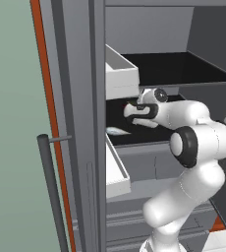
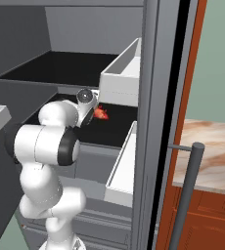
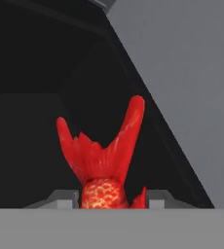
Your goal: Place the fish on the counter behind the older fish on the same shelf of the fridge to maintain FIFO order. Close the fridge door when finished.
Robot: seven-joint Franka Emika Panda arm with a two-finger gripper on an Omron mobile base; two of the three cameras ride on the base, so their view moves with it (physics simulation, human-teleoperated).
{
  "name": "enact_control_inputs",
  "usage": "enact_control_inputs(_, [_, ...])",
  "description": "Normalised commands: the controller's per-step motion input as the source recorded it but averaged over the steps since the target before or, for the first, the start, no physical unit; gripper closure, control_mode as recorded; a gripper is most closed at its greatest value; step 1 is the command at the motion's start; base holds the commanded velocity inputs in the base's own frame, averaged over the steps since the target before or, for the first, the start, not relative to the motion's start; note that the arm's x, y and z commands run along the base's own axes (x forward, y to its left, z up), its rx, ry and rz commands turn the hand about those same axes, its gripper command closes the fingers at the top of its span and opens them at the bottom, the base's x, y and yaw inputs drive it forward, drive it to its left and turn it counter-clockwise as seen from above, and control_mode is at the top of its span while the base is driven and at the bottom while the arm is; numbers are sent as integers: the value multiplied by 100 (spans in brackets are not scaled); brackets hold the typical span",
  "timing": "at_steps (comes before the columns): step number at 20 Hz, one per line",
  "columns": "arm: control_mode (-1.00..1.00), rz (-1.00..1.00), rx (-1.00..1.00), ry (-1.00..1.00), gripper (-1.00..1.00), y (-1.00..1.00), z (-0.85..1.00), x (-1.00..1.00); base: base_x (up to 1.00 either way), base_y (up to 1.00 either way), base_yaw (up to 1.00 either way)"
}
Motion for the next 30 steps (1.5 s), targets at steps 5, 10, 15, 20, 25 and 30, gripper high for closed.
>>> enact_control_inputs(5, [-100, 5, -2, 0, 100, 0, -40, 37, 0, 0, 0])
enact_control_inputs(10, [-100, 5, -4, 0, -100, 8, -52, 20, 0, 0, 0])
enact_control_inputs(15, [-100, 5, -2, -11, -100, 7, -22, -1, 0, 0, 0])
enact_control_inputs(20, [-100, 1, -2, -9, -100, 15, 0, -42, 0, 0, 0])
enact_control_inputs(25, [-100, 0, -1, -4, -100, 16, 34, -47, 0, 0, 0])
enact_control_inputs(30, [-100, 0, 0, 1, -100, 7, 56, -70, 0, 0, 0])
